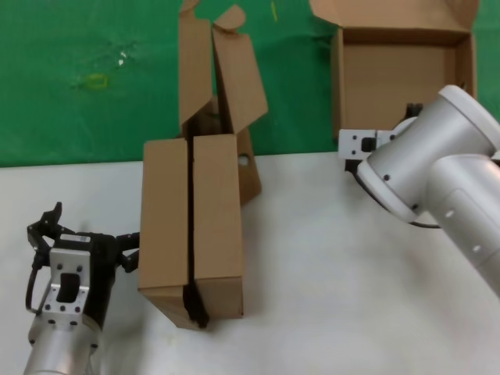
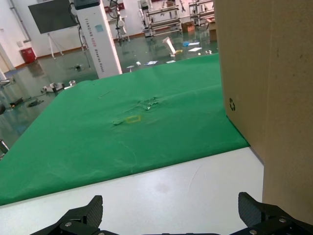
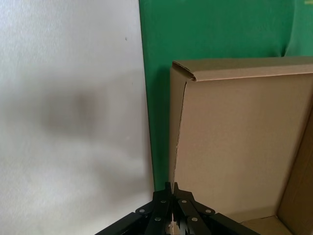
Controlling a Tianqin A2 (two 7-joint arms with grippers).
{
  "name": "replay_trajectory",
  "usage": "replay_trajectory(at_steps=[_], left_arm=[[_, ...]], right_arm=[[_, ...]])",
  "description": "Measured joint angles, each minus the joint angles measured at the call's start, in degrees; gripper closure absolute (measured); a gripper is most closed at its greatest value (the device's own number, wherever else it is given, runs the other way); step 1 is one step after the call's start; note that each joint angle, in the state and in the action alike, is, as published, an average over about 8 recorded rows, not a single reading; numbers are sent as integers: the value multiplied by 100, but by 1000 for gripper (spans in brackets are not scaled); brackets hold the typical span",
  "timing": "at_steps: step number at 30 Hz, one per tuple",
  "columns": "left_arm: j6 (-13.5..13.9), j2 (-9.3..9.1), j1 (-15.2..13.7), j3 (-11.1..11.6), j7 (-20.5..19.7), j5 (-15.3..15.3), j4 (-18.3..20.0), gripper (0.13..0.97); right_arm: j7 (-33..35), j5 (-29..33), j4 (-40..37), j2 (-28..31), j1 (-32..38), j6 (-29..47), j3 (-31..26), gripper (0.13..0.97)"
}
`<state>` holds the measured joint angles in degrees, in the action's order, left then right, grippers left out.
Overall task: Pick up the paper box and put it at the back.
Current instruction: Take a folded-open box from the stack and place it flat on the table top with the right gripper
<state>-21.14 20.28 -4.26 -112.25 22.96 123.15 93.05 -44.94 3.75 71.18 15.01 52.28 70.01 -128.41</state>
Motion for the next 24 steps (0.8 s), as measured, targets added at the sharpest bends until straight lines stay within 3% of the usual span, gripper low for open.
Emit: replay_trajectory(at_steps=[9, 24], left_arm=[[35, -29, 0, 9, -1, -89, -9, 132], [44, -75, -20, -7, 31, -140, -41, 132]], right_arm=[[210, 246, -221, -355, 60, -2, 172, 946], [657, 213, -19, -615, 196, 627, 298, 946]])
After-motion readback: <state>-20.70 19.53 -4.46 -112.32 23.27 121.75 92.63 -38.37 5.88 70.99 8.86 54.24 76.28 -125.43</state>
